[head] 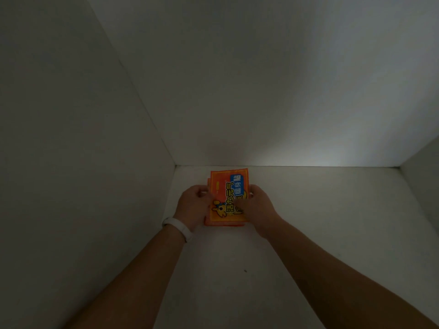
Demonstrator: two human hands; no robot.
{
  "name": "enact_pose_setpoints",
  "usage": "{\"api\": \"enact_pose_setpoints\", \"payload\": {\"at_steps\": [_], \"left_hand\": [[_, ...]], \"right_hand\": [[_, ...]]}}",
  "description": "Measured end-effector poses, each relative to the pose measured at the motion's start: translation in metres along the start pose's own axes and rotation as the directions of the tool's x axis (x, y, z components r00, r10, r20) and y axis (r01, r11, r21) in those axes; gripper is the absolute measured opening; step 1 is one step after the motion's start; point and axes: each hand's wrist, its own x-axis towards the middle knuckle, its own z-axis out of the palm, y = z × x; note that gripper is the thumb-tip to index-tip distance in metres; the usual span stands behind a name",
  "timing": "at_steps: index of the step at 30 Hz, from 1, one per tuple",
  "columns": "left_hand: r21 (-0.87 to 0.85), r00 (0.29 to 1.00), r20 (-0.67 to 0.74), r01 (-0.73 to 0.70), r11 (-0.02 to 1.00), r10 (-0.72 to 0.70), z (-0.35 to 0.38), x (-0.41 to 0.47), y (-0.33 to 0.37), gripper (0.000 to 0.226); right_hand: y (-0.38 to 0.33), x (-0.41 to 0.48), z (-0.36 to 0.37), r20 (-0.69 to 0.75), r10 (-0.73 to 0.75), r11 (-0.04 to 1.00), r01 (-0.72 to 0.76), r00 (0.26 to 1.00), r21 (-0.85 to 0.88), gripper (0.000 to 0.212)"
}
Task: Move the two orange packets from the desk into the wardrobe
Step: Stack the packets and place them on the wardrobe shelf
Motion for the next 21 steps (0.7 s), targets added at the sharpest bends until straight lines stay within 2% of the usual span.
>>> {"api": "enact_pose_setpoints", "payload": {"at_steps": [4, 8, 12, 18, 21], "left_hand": [[0.057, 0.998, -0.054, -0.04, 0.998, 0.043, -0.001, 0.003, -0.004, 0.021], [0.177, 0.992, -0.086, -0.075, 0.981, 0.091, 0.0, 0.004, -0.009, 0.019], [0.298, 0.981, -0.114, -0.118, 0.947, 0.158, 0.002, -0.001, -0.015, 0.015], [0.272, 0.974, -0.129, -0.143, 0.951, 0.184, 0.001, -0.006, -0.017, 0.029], [0.258, 0.958, -0.172, -0.181, 0.949, 0.23, 0.003, -0.014, -0.017, 0.039]], "right_hand": [[-0.006, -0.002, 0.002, -0.011, -0.068, 0.938, 0.06, 0.998, -0.341, 0.041], [-0.007, -0.006, 0.001, 0.003, -0.102, 0.848, 0.088, 0.995, -0.522, 0.049], [-0.003, -0.006, 0.006, 0.023, -0.131, 0.797, 0.119, 0.991, -0.592, 0.039], [-0.004, -0.004, 0.008, 0.051, -0.125, 0.74, 0.128, 0.991, -0.661, 0.038], [-0.003, -0.004, 0.004, 0.035, -0.106, 0.752, 0.103, 0.994, -0.651, 0.041]]}}
